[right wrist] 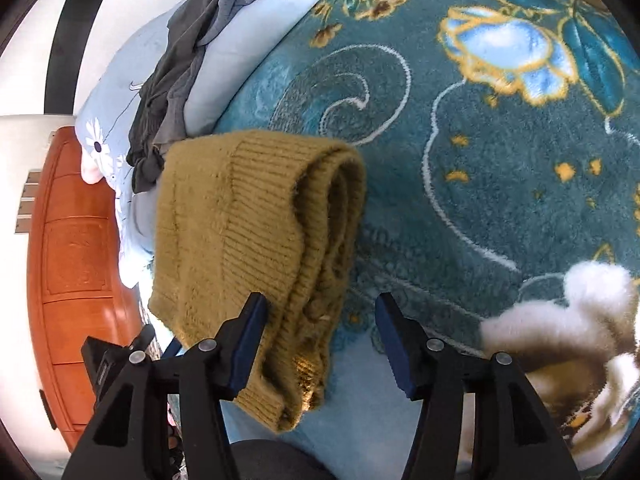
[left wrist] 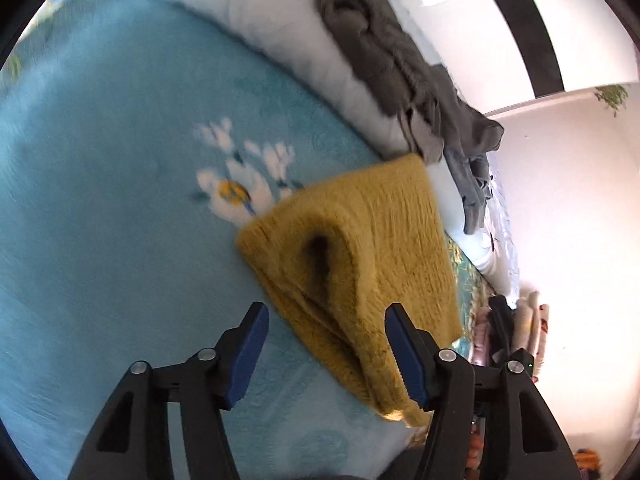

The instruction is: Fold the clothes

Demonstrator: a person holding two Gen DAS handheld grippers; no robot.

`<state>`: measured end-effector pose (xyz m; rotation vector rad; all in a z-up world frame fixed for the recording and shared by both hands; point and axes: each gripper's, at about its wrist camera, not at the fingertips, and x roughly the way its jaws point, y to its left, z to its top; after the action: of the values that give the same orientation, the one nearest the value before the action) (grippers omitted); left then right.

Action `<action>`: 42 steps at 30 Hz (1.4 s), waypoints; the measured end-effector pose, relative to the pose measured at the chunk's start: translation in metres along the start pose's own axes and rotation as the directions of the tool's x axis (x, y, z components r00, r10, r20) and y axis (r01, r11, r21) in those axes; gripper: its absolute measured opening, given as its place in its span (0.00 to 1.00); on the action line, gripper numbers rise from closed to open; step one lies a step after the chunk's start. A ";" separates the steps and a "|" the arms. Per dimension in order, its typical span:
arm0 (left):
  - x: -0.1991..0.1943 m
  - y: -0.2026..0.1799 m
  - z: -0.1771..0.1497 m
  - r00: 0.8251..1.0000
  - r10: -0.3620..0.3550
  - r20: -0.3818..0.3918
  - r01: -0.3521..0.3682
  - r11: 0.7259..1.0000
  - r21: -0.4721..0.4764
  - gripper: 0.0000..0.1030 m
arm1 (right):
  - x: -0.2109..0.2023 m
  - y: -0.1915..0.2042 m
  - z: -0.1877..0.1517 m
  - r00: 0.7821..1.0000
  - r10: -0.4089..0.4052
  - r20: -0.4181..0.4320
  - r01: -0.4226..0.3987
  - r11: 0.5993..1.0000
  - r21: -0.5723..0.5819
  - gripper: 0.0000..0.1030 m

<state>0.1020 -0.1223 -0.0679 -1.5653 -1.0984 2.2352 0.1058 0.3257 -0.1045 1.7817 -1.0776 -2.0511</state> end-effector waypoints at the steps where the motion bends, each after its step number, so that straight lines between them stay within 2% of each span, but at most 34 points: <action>1: -0.001 0.000 0.006 1.000 0.007 0.009 -0.007 1.000 0.002 0.68 | 0.001 -0.001 0.000 1.000 0.005 0.006 -0.005 1.000 0.005 0.56; 6: 0.031 0.004 0.043 1.000 -0.025 -0.009 0.025 0.999 -0.030 0.70 | 0.009 -0.001 -0.005 0.998 0.059 0.031 -0.060 0.997 0.049 0.56; 9: 0.052 0.006 0.057 0.999 0.004 -0.051 -0.005 1.000 -0.006 0.70 | 0.014 -0.001 -0.008 0.997 0.069 0.044 -0.071 0.996 0.058 0.56; 12: 0.070 0.009 0.061 0.995 0.006 -0.101 -0.003 1.000 0.031 0.72 | 0.018 -0.005 -0.009 0.994 0.093 0.061 -0.098 0.992 0.077 0.56; 14: 0.076 0.013 0.063 0.993 -0.017 -0.118 0.021 0.999 0.030 0.74 | 0.020 -0.007 -0.009 0.992 0.106 0.072 -0.112 0.990 0.081 0.56; 18: 0.076 0.015 0.064 0.990 -0.066 -0.122 0.069 0.997 0.025 0.77 | 0.024 -0.005 -0.006 0.988 0.121 0.100 -0.128 0.990 0.065 0.59; 23: 0.075 0.007 0.059 0.993 -0.060 -0.103 0.066 0.996 0.053 0.74 | 0.026 -0.005 -0.005 0.982 0.141 0.129 -0.150 0.987 0.061 0.56; 25: 0.074 0.005 0.056 0.994 -0.050 -0.093 0.055 0.997 0.057 0.61 | 0.028 -0.004 -0.002 0.981 0.144 0.134 -0.153 0.986 0.066 0.48; 28: 0.074 0.000 0.052 0.996 -0.031 -0.083 0.035 0.998 0.052 0.43 | 0.030 0.002 0.004 0.981 0.138 0.134 -0.148 0.987 0.068 0.41; 30: 0.071 -0.006 0.048 0.997 -0.024 -0.074 0.028 0.998 0.056 0.36 | 0.028 0.008 0.008 0.984 0.125 0.128 -0.134 0.989 0.061 0.39; 34: 0.055 -0.016 0.036 0.998 -0.026 -0.050 0.029 0.998 0.063 0.31 | 0.014 0.019 0.014 0.985 0.129 0.118 -0.132 0.991 0.016 0.35; 42: -0.001 -0.025 0.006 0.998 -0.052 0.033 0.049 0.995 0.083 0.30 | -0.009 0.073 0.013 0.988 0.140 0.060 -0.128 0.977 -0.172 0.34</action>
<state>0.0912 -0.1084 -0.0497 -1.4545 -1.0291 2.2526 0.0744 0.2843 -0.0501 1.5237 -0.9832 -2.0705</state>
